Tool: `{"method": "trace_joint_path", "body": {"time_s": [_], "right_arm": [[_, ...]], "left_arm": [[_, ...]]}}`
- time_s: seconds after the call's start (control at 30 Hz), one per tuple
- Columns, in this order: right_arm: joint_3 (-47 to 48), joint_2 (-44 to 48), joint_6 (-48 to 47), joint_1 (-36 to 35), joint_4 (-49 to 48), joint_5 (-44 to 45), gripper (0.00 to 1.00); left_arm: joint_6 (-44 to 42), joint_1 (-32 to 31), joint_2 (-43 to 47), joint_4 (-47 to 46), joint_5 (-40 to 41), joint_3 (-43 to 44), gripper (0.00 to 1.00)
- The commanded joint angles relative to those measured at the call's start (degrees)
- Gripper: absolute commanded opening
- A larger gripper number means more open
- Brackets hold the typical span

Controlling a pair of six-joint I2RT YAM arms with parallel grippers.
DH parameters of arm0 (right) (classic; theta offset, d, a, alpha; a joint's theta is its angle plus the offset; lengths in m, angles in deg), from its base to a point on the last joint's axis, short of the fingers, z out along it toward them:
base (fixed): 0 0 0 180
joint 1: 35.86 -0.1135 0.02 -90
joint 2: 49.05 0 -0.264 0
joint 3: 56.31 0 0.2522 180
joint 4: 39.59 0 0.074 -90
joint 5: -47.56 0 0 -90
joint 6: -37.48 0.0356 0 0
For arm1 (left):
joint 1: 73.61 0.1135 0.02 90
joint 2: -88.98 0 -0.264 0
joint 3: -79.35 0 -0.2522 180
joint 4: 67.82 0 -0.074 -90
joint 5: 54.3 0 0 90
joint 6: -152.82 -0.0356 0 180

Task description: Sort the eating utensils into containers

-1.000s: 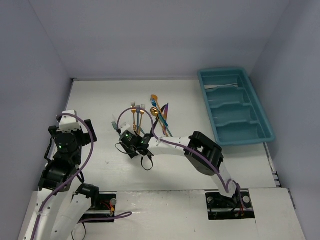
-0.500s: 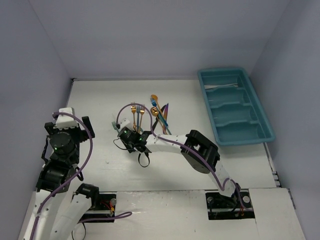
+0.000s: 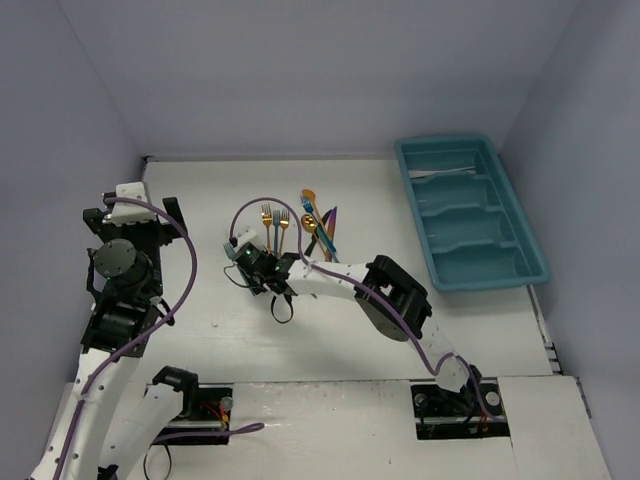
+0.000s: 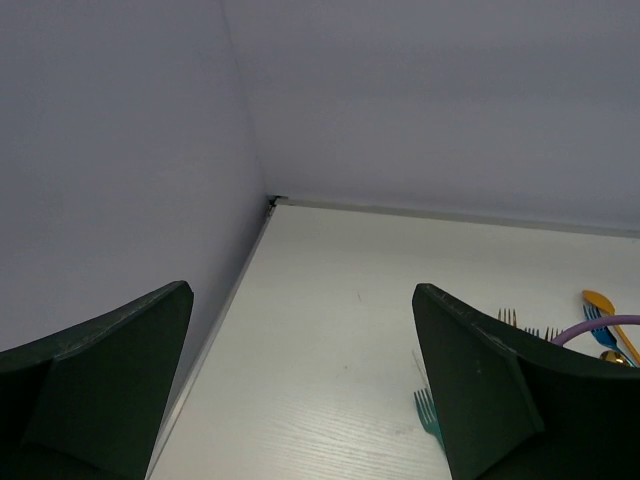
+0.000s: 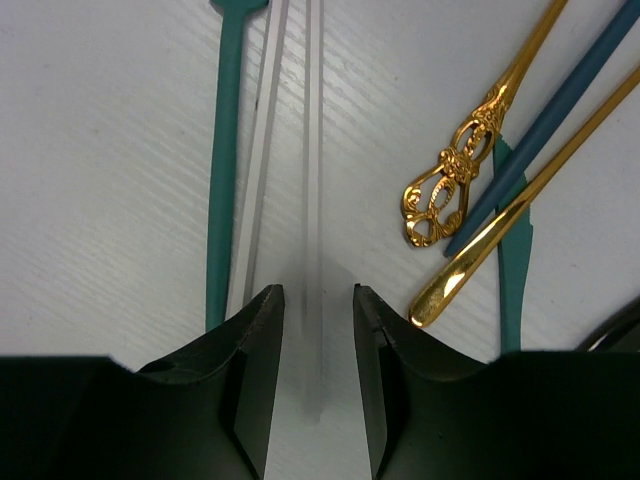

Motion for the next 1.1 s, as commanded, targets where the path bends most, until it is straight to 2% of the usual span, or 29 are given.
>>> {"method": "trace_joint_path", "body": {"time_s": [0.0, 0.17, 0.23, 0.3, 0.47, 0.63, 0.77, 1.07], "right_arm": [[3.9, -2.8, -1.4, 1.3, 1.4, -0.8, 0.31], [5.6, -5.4, -1.2, 2.8, 1.4, -1.5, 0.17], [6.0, -5.8, -0.9, 3.4, 1.4, -1.7, 0.07], [6.5, -5.4, -0.6, 4.2, 1.4, -2.4, 0.02], [8.7, -2.2, -1.4, 6.5, 1.4, -3.8, 0.0], [9.8, 7.3, -1.9, 10.5, 1.4, -3.8, 0.0], [10.2, 14.1, -1.6, 17.3, 1.3, -4.8, 0.0], [9.9, 21.5, 10.9, 43.9, -0.5, -10.1, 0.0]], "left_arm": [[-0.6, 0.7, 1.0, -9.8, -2.0, -3.5, 0.9], [0.1, 1.7, 2.3, -10.0, -3.4, -4.8, 0.9], [0.6, 1.8, 3.4, -9.9, -3.1, -5.4, 0.9], [2.3, 1.7, 4.5, -10.0, -2.7, -6.3, 0.9], [2.9, 1.8, 5.1, -10.2, -2.4, -7.0, 0.9], [3.0, 1.7, 5.1, -10.1, -2.8, -7.1, 0.9], [3.0, 1.8, 5.3, -10.2, -4.0, -7.2, 0.9], [3.0, 1.7, 4.5, -10.2, -6.6, -7.1, 0.9]]}}
